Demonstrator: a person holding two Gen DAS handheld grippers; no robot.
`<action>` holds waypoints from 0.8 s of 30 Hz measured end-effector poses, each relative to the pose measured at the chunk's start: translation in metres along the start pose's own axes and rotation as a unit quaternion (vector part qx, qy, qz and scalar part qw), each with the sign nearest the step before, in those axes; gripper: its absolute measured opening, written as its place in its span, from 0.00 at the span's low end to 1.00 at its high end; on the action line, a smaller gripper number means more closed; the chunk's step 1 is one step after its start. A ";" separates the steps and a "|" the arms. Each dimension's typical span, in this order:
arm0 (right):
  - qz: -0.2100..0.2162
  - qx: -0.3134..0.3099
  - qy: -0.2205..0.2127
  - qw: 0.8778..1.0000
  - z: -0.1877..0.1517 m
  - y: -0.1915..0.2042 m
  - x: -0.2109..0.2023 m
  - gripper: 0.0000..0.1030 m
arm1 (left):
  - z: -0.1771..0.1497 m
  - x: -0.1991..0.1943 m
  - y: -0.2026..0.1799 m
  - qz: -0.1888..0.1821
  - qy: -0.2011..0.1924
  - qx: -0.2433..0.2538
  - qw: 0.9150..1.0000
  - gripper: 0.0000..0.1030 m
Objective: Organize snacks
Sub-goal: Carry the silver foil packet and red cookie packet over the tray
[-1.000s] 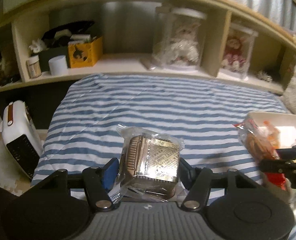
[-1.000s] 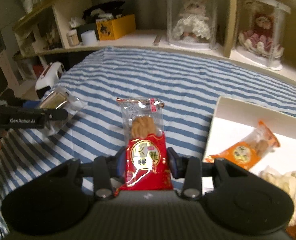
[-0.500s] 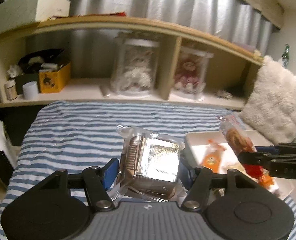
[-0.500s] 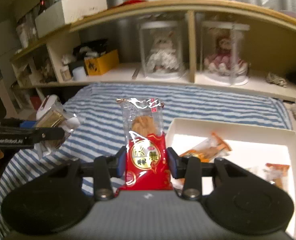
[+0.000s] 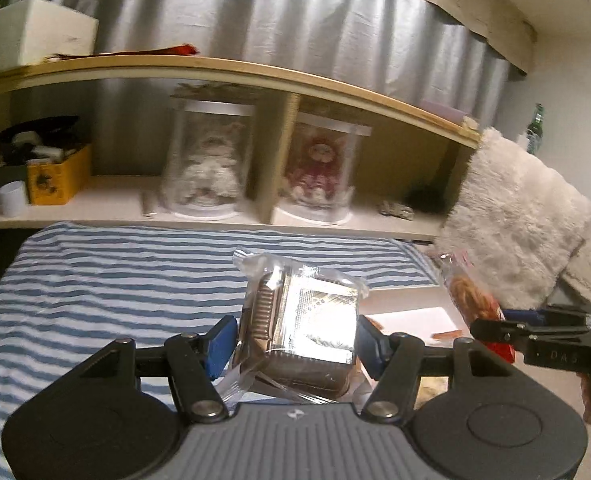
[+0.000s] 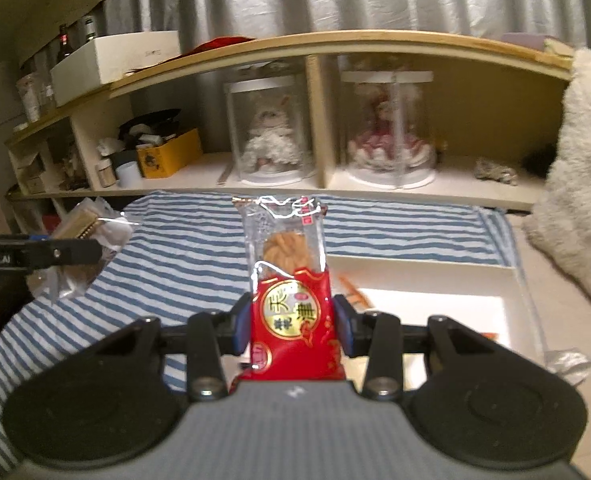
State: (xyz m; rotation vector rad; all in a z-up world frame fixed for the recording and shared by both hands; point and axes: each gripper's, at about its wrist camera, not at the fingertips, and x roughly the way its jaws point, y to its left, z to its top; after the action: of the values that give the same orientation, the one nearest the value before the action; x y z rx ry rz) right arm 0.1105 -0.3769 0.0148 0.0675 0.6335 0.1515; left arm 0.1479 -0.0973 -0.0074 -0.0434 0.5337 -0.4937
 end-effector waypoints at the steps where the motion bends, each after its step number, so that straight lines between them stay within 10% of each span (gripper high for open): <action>1: -0.006 -0.001 -0.001 1.000 0.000 -0.006 -0.002 0.46 | 0.001 0.004 -0.007 -0.007 0.000 0.005 1.000 0.62; 24: -0.082 -0.130 0.056 0.987 -0.019 -0.141 0.059 0.46 | -0.008 0.185 -0.111 -0.140 0.089 0.020 0.986 0.62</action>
State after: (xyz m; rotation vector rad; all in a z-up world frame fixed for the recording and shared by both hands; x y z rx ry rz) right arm 0.1628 -0.5060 -0.0503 -0.2452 0.7231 0.0778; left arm 0.2335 -0.2803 -0.0843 -0.0366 0.6966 -0.7887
